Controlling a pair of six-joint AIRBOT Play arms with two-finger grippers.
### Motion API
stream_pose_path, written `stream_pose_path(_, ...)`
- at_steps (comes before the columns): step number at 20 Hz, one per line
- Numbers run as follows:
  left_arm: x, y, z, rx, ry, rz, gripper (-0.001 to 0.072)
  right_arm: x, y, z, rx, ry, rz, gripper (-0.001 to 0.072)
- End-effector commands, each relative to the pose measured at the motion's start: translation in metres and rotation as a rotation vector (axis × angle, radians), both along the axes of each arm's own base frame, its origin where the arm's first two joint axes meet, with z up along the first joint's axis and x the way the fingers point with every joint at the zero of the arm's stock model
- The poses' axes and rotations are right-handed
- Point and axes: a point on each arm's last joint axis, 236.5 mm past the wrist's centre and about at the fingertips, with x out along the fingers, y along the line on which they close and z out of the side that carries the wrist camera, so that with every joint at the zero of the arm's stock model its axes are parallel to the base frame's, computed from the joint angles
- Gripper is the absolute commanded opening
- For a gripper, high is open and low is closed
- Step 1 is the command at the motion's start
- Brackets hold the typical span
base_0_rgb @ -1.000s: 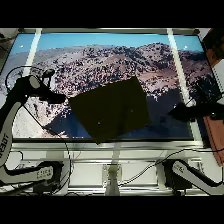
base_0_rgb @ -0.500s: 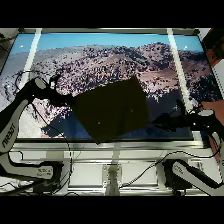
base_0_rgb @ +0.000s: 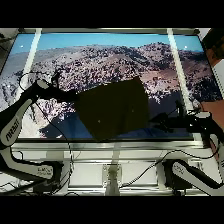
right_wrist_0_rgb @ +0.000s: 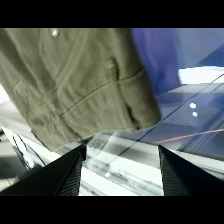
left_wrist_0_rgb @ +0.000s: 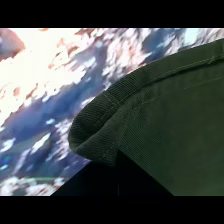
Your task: Fold the clothes and pants, and hang the long-sleeved shirts on hangers.
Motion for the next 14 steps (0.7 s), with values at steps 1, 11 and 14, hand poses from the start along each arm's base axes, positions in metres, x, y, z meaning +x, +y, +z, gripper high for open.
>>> stream_pose_path(1, 0.008, -0.009, 0.013, -0.049, -0.038, 0.013, 0.0011, 0.004, -0.001, -0.014, -0.027, 0.050, -0.093, 0.0514)
stream_pose_path(11, 0.008, -0.010, 0.023, -0.053, -0.056, 0.009, 0.0011, 0.040, 0.030, -0.034, -0.177, -0.015, -0.199, 0.0285)
stream_pose_path(14, 0.005, -0.012, 0.024, -0.055, -0.054, -0.011, 0.0011, 0.077, 0.014, -0.020, -0.222, -0.127, -0.280, 0.0165)
